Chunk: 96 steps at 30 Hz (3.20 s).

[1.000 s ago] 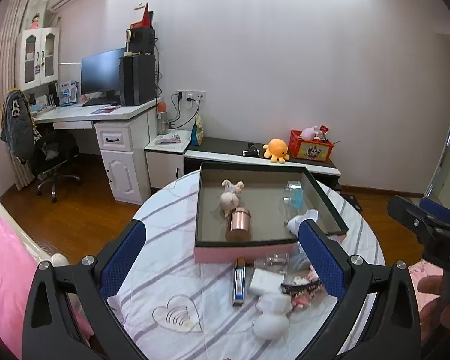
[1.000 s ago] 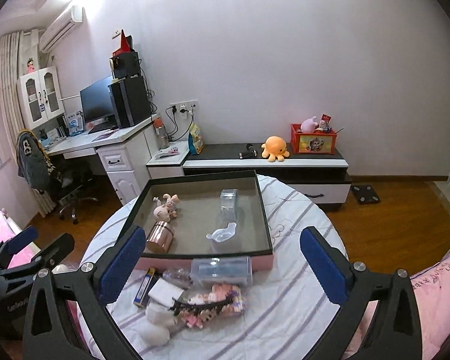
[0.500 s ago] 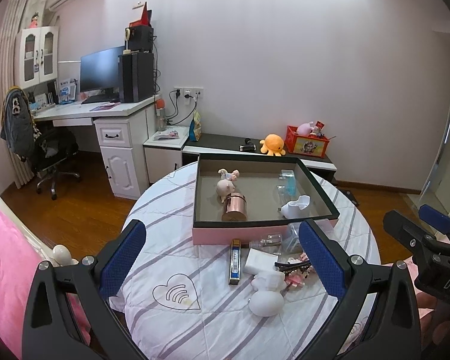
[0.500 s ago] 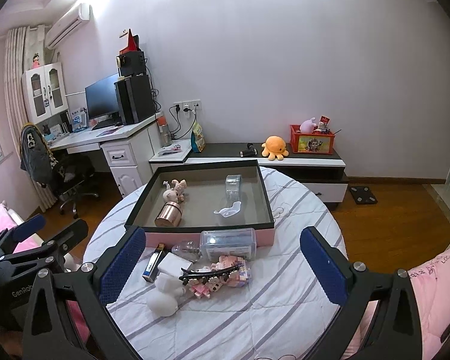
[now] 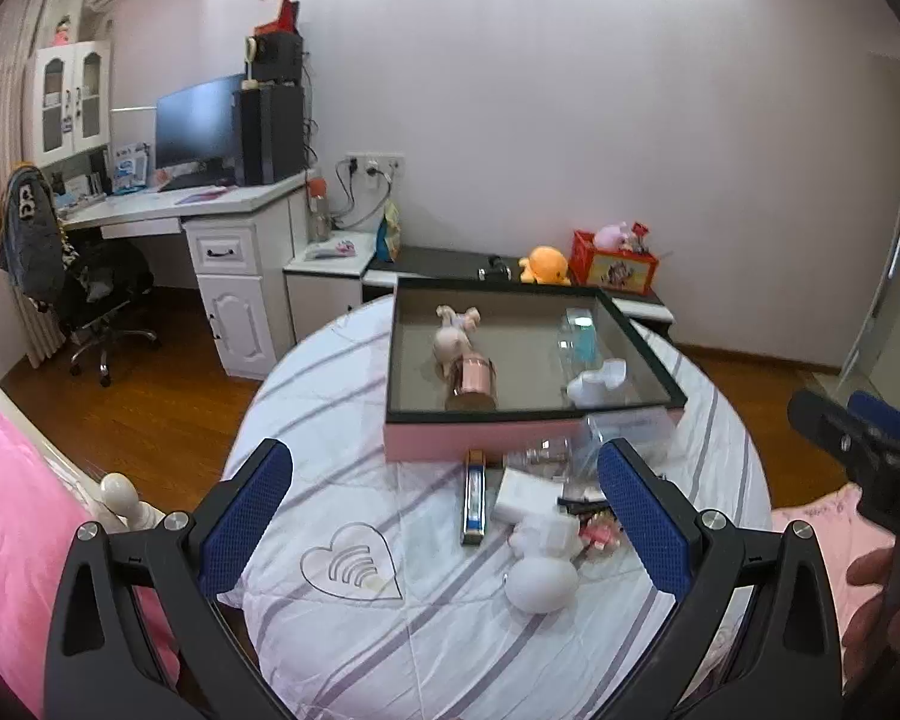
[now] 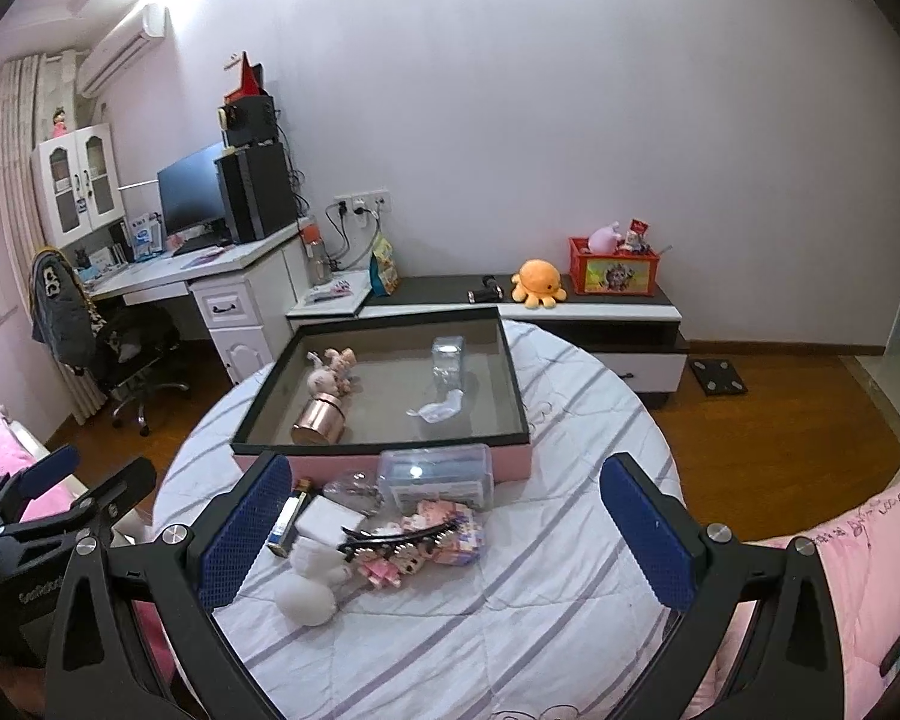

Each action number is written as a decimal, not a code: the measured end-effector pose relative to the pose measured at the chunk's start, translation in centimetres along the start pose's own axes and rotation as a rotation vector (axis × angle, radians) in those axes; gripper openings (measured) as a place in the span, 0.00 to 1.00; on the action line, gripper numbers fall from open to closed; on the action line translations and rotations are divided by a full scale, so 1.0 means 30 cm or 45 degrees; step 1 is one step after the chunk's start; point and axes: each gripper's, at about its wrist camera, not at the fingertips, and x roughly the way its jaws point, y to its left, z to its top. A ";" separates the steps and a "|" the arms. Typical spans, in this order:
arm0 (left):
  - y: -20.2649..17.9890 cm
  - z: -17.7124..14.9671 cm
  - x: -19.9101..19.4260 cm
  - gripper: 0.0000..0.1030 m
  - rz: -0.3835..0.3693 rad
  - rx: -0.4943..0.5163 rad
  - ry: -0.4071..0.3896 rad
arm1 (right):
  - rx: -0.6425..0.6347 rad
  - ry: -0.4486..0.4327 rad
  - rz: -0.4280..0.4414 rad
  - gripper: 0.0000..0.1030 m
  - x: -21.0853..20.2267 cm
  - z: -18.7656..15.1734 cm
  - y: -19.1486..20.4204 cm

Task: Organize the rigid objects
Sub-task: 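Release the figurine and cup into the box and withdraw both tools, then grasp the white bear lamp with the left tool while the right tool grasps the pink block ring, then carry the bear lamp and block ring into the pink box and open both tools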

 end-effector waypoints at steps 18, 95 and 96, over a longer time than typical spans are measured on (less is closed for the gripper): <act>0.022 -0.117 0.255 1.00 0.082 0.038 0.209 | -0.025 0.333 0.024 1.00 0.291 -0.148 -0.045; -0.072 -0.203 0.322 0.46 -0.164 0.049 0.334 | -0.038 0.318 0.066 0.61 0.343 -0.190 -0.116; -0.071 -0.200 0.320 0.46 -0.164 0.049 0.331 | -0.066 0.314 0.050 0.61 0.342 -0.188 -0.109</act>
